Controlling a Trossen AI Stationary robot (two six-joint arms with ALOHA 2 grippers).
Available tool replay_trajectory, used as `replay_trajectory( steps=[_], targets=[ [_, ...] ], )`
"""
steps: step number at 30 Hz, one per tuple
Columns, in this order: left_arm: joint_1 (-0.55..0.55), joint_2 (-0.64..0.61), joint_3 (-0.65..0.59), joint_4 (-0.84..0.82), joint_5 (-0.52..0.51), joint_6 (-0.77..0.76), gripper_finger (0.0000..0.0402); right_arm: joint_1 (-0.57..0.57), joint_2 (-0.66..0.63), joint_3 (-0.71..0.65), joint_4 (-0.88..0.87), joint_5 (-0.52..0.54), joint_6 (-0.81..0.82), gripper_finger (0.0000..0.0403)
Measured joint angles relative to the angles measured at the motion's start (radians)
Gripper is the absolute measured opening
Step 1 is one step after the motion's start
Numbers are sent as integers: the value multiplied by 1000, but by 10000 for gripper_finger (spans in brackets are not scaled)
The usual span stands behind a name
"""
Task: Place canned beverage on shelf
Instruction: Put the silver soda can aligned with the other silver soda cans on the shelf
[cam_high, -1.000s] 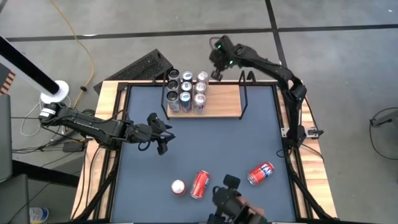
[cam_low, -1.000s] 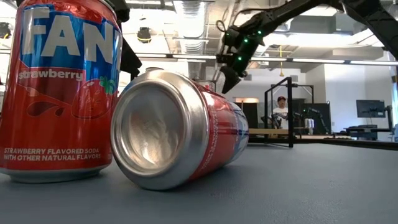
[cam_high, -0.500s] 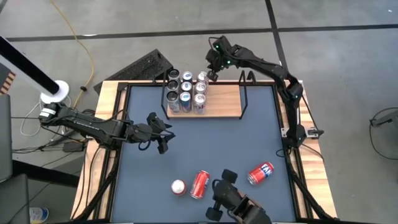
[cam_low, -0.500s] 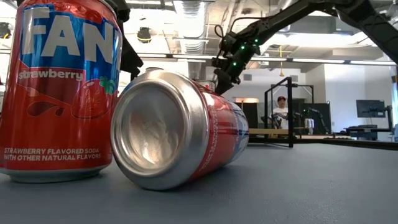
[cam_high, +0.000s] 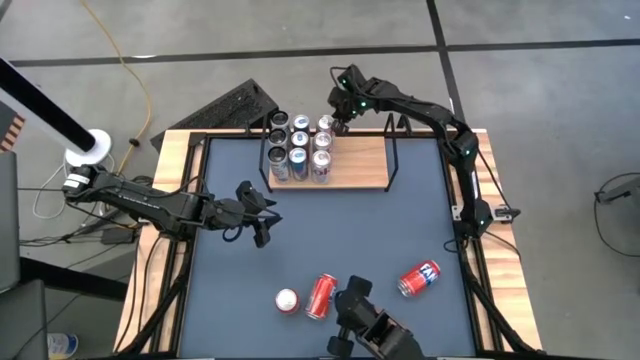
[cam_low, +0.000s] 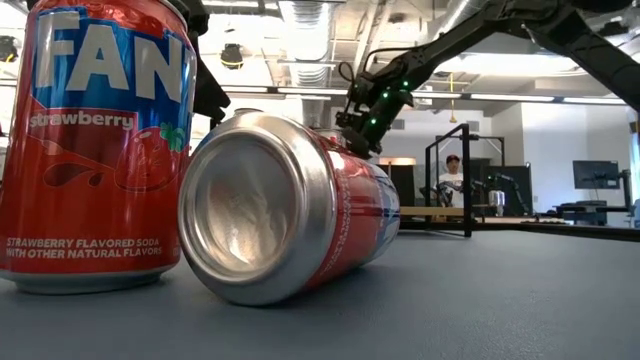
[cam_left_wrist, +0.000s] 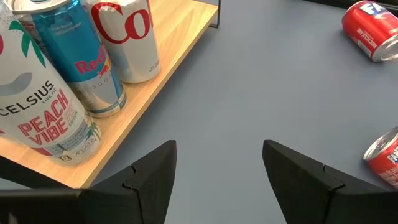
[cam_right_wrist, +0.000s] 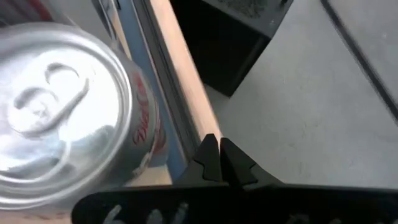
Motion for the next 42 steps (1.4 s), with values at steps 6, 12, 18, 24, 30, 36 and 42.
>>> replay_trajectory(
  steps=[6,12,18,24,30,36,42],
  targets=[
    [0,0,0,0,-3,11,229,3,-4,2,-12,-31,-10,0],
    [0,0,0,0,-2,11,229,11,-5,2,-13,-62,-19,0],
    [0,0,0,0,-2,11,229,21,-5,2,-9,-87,-41,0],
    [0,0,0,0,-2,10,229,24,-5,2,-7,-88,-50,0],
    [0,0,0,0,-4,10,229,24,-5,2,-6,-114,-57,0],
    [0,0,0,0,-26,8,229,30,-4,2,-3,-121,-62,0],
    [0,0,0,0,-29,8,229,26,-16,2,7,1,-42,0]
  ],
)
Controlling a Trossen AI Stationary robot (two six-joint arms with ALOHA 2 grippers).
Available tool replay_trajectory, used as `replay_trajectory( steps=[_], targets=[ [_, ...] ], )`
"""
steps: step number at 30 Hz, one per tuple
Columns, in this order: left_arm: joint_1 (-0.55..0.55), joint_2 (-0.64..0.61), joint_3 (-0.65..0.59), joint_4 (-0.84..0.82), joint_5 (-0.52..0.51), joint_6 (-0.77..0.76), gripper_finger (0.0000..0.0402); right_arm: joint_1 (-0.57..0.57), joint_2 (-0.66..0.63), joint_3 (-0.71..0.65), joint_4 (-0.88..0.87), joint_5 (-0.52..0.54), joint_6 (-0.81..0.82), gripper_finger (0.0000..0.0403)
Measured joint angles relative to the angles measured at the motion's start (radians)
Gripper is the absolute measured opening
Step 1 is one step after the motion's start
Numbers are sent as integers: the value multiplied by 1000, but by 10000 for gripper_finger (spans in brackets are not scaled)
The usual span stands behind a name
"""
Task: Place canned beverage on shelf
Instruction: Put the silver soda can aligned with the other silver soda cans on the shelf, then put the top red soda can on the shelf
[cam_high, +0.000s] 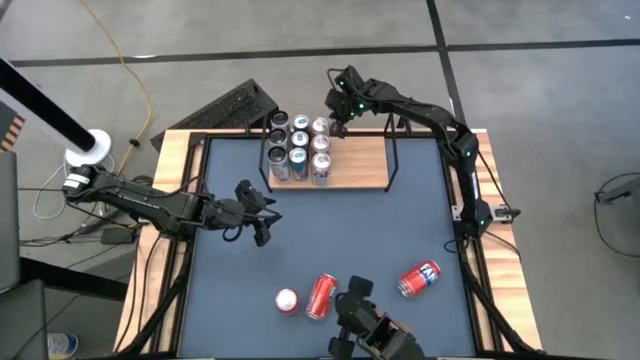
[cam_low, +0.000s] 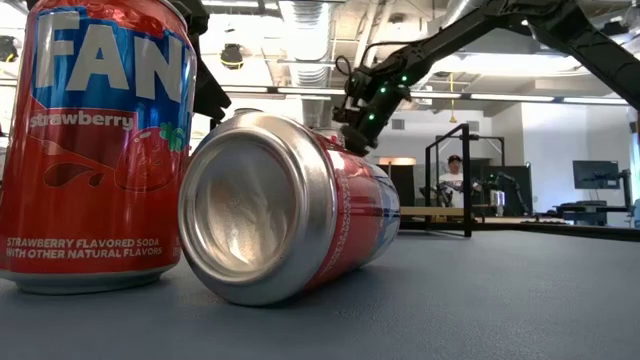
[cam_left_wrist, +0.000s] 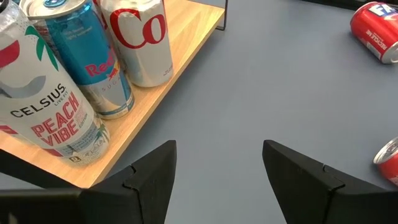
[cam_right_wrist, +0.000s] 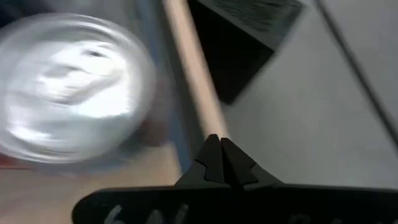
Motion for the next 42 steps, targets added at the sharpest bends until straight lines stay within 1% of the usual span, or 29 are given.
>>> replay_trajectory(
  steps=[2,4,8,10,14,19,22,25,27,29,33,35,37,40,42],
  targets=[
    [0,0,0,0,0,0,229,-7,-21,0,-18,61,3,0],
    [0,0,0,0,0,0,229,-13,-52,0,-56,92,4,0],
    [0,0,0,0,0,0,229,-14,-143,0,-207,96,9,0],
    [0,0,0,0,0,0,229,-1,-200,0,-287,96,49,0],
    [0,0,0,13,18,1,229,70,-298,0,-492,96,149,0],
    [0,0,0,36,69,8,229,224,-375,0,-735,96,185,0],
    [0,0,0,41,122,22,229,316,-436,0,-843,96,292,0],
    [0,0,0,52,144,51,229,425,-504,0,-931,106,456,0],
    [0,0,0,57,146,66,229,521,-533,-1,-958,141,575,0],
    [0,0,0,60,145,83,229,625,-566,-29,-947,200,662,0],
    [0,0,0,64,146,98,229,830,-616,-118,-958,282,742,3],
    [0,0,0,67,166,106,229,912,-631,-186,-959,282,804,18],
    [0,0,0,81,177,119,229,977,-638,-253,-957,274,878,45],
    [0,1,0,96,193,133,229,1052,-639,-353,-959,218,956,106],
    [0,1,0,113,204,137,229,1093,-639,-415,-958,168,966,153]
  ],
)
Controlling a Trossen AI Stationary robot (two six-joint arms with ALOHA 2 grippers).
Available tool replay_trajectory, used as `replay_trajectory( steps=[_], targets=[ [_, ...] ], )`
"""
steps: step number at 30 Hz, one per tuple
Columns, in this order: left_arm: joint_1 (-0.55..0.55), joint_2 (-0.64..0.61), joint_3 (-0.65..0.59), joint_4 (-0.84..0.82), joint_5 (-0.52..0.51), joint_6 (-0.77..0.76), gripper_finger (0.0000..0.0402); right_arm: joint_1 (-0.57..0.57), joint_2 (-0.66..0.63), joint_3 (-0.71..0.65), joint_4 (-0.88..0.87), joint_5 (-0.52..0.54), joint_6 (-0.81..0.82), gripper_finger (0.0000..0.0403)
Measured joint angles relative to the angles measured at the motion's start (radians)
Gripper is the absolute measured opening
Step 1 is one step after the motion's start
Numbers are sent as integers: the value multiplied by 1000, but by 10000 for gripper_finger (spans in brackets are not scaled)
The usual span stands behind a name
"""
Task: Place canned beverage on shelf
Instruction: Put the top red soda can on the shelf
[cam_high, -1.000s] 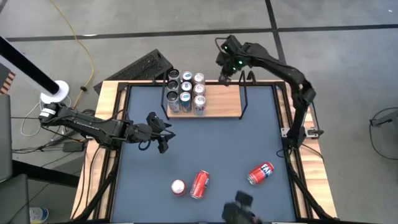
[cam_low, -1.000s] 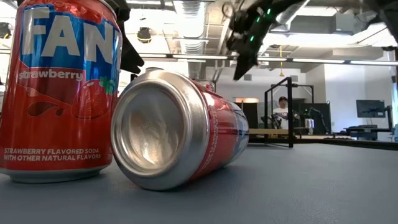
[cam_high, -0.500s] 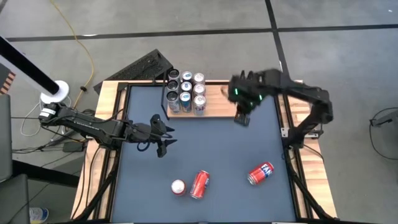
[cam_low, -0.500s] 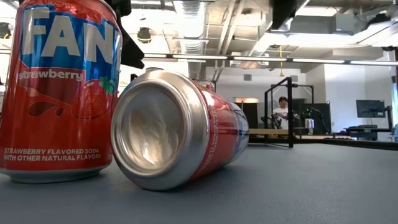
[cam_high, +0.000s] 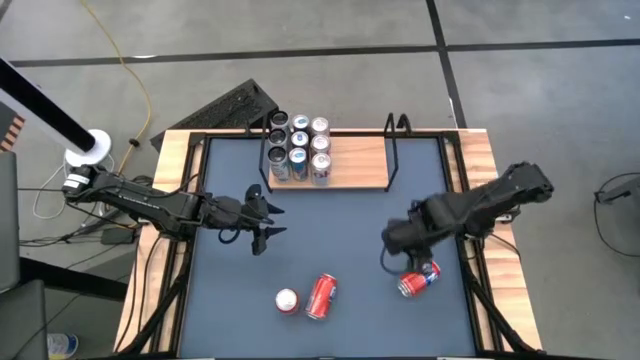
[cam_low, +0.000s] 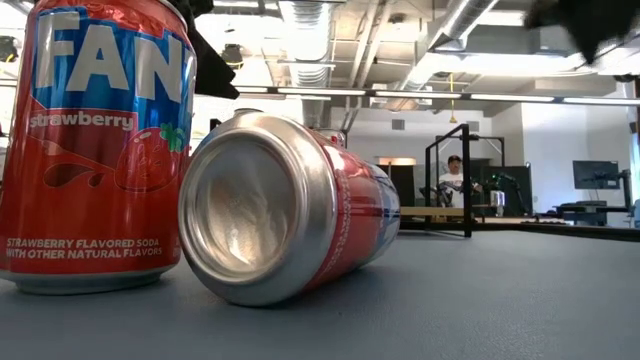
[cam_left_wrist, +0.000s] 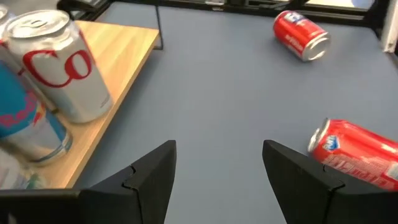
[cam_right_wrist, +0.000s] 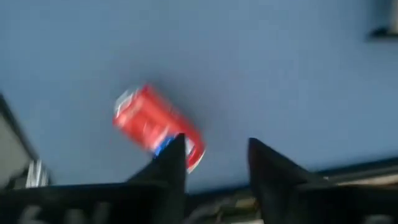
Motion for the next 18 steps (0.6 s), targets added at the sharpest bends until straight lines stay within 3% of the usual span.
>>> replay_trajectory(
  steps=[3,7,18],
  targets=[
    [0,0,0,5,28,13,229,36,23,-81,2,-88,7,221],
    [0,0,0,9,41,3,229,87,43,-154,24,-101,-20,277],
    [-16,0,0,10,39,-29,229,256,4,-311,265,-86,-62,292]
  ],
)
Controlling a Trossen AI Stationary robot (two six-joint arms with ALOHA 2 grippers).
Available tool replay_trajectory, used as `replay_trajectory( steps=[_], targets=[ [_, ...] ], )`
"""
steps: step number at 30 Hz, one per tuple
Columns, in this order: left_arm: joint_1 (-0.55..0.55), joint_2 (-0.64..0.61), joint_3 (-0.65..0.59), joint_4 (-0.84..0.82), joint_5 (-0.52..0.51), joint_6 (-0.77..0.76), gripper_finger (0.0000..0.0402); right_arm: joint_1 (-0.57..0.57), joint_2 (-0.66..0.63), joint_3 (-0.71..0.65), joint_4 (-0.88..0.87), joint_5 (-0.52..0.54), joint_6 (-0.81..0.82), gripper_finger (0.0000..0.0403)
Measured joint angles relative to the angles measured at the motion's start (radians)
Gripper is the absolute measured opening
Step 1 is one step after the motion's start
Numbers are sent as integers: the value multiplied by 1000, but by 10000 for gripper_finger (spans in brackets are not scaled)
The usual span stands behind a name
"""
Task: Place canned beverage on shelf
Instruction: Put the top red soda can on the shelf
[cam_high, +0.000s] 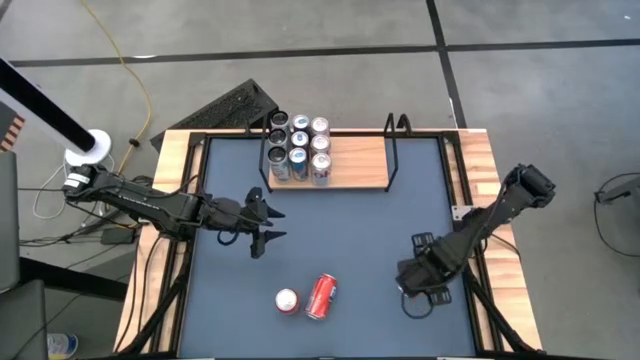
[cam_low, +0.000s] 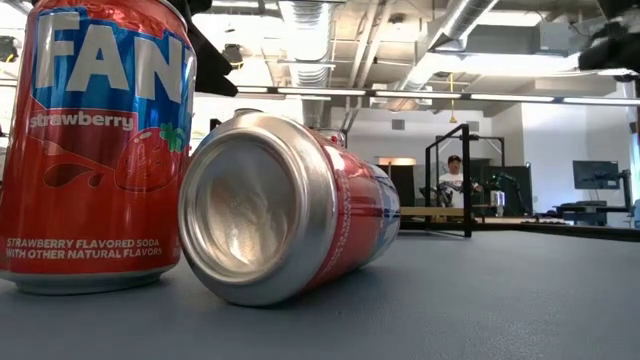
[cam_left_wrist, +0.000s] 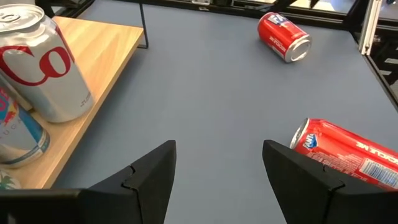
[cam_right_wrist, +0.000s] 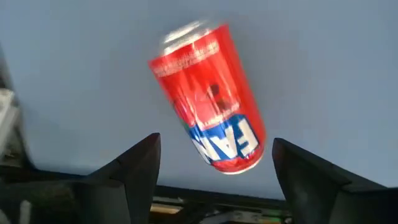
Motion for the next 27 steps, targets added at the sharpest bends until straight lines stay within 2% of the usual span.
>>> replay_trajectory(
  steps=[3,10,22,27],
  targets=[
    [0,0,0,1,0,-11,229,24,0,-62,6,11,-1,292],
    [0,0,0,1,-9,-20,229,58,0,-192,186,45,-18,292],
    [0,0,0,5,-58,-37,229,54,-8,-322,372,38,-68,293],
    [0,0,0,5,-60,-38,229,50,-8,-342,399,29,-68,293]
  ],
)
